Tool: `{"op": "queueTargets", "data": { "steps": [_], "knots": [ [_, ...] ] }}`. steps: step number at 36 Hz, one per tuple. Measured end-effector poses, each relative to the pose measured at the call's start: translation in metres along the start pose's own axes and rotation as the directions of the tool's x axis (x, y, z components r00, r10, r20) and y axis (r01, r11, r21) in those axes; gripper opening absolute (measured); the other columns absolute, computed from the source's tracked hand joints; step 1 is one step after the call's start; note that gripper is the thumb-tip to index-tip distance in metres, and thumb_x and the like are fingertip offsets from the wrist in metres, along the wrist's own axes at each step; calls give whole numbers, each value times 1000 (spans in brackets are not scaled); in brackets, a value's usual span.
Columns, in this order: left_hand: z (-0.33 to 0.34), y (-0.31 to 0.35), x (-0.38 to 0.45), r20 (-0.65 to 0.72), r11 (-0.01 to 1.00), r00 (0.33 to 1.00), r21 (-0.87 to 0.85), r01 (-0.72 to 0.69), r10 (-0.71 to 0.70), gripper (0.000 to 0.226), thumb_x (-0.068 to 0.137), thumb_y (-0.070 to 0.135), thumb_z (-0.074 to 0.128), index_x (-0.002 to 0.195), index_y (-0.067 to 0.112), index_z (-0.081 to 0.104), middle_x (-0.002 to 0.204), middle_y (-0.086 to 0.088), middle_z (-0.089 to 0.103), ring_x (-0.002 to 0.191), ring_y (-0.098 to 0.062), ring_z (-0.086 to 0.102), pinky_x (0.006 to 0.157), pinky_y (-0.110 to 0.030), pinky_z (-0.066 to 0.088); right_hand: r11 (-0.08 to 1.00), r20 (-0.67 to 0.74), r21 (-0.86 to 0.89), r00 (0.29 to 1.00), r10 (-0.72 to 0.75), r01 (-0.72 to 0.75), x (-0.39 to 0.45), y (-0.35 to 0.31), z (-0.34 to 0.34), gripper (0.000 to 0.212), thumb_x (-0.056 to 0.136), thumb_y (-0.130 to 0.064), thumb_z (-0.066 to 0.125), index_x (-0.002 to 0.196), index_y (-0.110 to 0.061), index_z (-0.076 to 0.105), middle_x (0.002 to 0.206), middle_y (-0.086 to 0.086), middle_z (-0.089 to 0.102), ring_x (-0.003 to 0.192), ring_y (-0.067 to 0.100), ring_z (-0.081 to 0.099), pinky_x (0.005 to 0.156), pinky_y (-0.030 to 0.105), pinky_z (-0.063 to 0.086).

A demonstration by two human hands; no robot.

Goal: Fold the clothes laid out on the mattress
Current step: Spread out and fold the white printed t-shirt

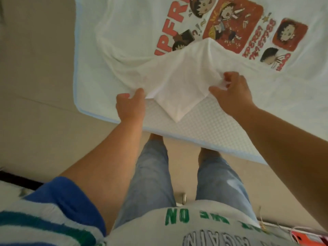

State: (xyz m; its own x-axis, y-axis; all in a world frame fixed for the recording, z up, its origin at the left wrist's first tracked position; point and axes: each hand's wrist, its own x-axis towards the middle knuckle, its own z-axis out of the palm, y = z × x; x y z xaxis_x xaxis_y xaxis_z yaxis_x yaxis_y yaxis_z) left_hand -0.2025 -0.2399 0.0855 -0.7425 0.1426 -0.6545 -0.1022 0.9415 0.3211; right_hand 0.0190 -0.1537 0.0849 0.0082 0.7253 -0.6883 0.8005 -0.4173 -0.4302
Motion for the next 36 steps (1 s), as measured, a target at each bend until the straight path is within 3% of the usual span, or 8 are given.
{"op": "queueTargets", "data": {
  "steps": [2,5,10,13,21,27,32,36],
  "knots": [
    [-5,2,3,208,979,972,-146,140,-108,32,81,42,64,69,12,59,66,0,58,58,-8,55,62,-30,40,996,-35,46,996,84,-82,8,-15,9,58,82,-39,65,131,-19,43,116,-4,43,104,17,48,81,27,44],
    [-11,9,7,500,863,844,-323,389,-193,26,81,42,67,81,18,59,84,-2,61,78,-16,60,70,-26,46,971,-30,155,981,189,-183,14,-33,14,47,82,-38,67,122,-22,49,106,-9,50,88,12,50,57,17,36],
    [-18,19,22,620,754,756,-391,528,-208,16,85,23,65,97,13,60,94,-5,66,86,-20,65,66,-27,50,943,16,203,963,267,-265,13,-56,14,14,81,-33,69,84,-24,58,84,-9,57,78,14,54,63,23,42],
    [-27,30,33,546,840,825,-373,394,-145,8,84,23,65,85,16,61,90,-3,66,80,-16,63,69,-27,52,856,91,397,942,322,-331,9,-70,10,14,79,-20,69,87,-21,58,95,-4,61,96,23,58,87,36,50],
    [-29,125,66,528,925,819,-380,-7,223,11,87,21,61,80,17,55,94,-11,68,87,-27,67,76,-37,57,483,186,825,948,260,-294,29,-108,-15,28,82,-8,60,109,-14,56,109,6,65,96,25,65,74,40,57],
    [-11,182,103,636,980,747,-171,-104,191,13,87,30,60,79,20,61,72,0,65,61,-15,60,71,-28,50,278,208,912,924,320,-302,69,-130,-16,18,87,-9,57,105,-7,59,85,8,73,82,23,71,67,31,56],
    [-18,191,120,457,937,819,-139,-321,349,12,81,25,64,71,22,60,66,4,62,50,-7,58,49,-15,43,260,194,915,902,385,-308,81,-131,-6,37,83,-10,61,119,-10,53,109,12,67,88,28,70,72,40,58],
    [-46,155,127,232,829,831,139,-542,505,12,78,31,66,86,25,61,81,8,60,72,-8,56,65,-20,41,338,178,885,903,392,-321,77,-128,-3,40,80,-9,66,118,-15,53,113,8,63,97,28,65,75,44,57]
  ]
}}
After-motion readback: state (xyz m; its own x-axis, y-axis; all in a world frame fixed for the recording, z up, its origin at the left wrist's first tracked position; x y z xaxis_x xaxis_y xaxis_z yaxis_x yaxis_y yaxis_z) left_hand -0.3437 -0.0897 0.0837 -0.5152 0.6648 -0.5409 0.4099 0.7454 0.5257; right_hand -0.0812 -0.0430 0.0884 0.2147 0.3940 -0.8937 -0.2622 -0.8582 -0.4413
